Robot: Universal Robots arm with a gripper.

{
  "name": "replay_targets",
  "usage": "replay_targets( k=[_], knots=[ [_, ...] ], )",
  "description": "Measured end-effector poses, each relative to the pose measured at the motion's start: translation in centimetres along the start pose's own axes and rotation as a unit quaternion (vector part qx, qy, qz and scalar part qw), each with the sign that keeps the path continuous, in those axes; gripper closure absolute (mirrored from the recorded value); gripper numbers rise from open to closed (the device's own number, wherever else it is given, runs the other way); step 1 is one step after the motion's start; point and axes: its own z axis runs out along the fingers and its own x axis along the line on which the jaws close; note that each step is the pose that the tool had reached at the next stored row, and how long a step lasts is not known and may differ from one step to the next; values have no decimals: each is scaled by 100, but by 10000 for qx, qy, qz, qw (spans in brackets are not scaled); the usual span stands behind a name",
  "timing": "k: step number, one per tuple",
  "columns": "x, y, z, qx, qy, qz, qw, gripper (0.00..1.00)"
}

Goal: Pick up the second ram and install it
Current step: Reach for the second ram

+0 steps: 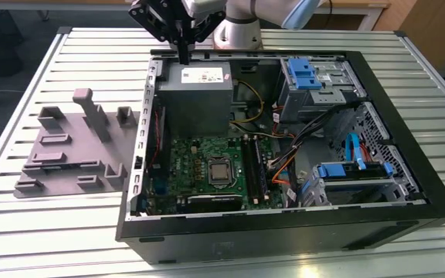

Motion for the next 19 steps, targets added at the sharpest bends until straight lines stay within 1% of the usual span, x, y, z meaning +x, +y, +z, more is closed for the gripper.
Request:
replay_targets(
  k=[4,11,16,19],
  knots=[
    [33,-3,-1,0,0,0,10000,89],
    [174,-13,-5,0,0,0,10000,89],
    [311,-25,-9,0,0,-1,10000,89],
    [434,-35,-11,0,0,0,10000,89]
  ],
)
